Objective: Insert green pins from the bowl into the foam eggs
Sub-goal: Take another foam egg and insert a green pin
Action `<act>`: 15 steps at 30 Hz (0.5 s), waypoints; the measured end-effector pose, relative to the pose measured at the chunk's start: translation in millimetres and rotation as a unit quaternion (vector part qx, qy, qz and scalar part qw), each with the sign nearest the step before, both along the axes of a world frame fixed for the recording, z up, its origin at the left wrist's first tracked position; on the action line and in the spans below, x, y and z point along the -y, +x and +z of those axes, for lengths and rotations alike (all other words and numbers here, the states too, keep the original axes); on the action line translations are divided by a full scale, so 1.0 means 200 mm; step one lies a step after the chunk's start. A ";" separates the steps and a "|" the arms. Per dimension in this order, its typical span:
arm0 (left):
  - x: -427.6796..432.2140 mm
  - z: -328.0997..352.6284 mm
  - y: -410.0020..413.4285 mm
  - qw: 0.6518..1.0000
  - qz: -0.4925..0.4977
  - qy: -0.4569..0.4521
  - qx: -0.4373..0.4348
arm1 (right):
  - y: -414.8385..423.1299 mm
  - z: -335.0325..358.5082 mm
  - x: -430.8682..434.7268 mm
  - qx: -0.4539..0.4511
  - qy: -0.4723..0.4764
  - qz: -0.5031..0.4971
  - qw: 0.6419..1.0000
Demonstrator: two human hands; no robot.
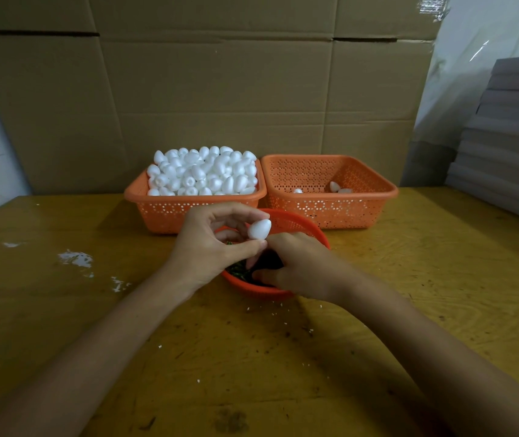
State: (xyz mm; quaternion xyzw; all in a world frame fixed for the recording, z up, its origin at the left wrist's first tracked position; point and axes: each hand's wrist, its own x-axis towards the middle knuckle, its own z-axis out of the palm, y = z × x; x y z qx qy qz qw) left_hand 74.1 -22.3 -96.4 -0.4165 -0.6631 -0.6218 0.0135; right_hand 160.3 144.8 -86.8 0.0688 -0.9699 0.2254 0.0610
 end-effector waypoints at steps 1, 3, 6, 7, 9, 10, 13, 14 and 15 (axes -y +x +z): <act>0.00 0.00 0.00 1.000 0.001 -0.001 0.001 | 0.00 0.00 0.00 -0.002 0.000 0.000 1.000; 0.00 0.00 0.00 1.000 0.003 -0.002 0.003 | 0.00 0.00 0.00 -0.006 -0.001 0.000 1.000; 0.00 0.00 0.00 1.000 0.009 -0.003 0.004 | -0.01 -0.01 0.00 -0.011 -0.003 0.002 1.000; 0.00 0.00 0.00 1.000 0.010 -0.003 0.006 | -0.01 -0.01 0.00 -0.011 -0.004 0.002 1.000; 0.00 0.00 0.00 1.000 0.011 -0.004 0.010 | -0.01 -0.01 0.00 -0.015 -0.004 0.000 1.000; 0.00 0.00 0.00 1.000 0.012 -0.004 0.012 | -0.01 -0.01 0.00 -0.019 -0.003 -0.001 1.000; 0.00 0.00 0.00 1.000 0.015 0.002 0.027 | 0.00 -0.01 0.01 -0.033 -0.002 0.000 0.999; 0.00 0.00 0.00 0.999 0.015 0.005 0.033 | 0.00 -0.01 0.01 -0.037 -0.002 0.002 0.999; 0.00 0.01 0.00 0.999 0.015 0.009 0.042 | 0.00 -0.01 0.01 -0.042 0.000 0.002 0.999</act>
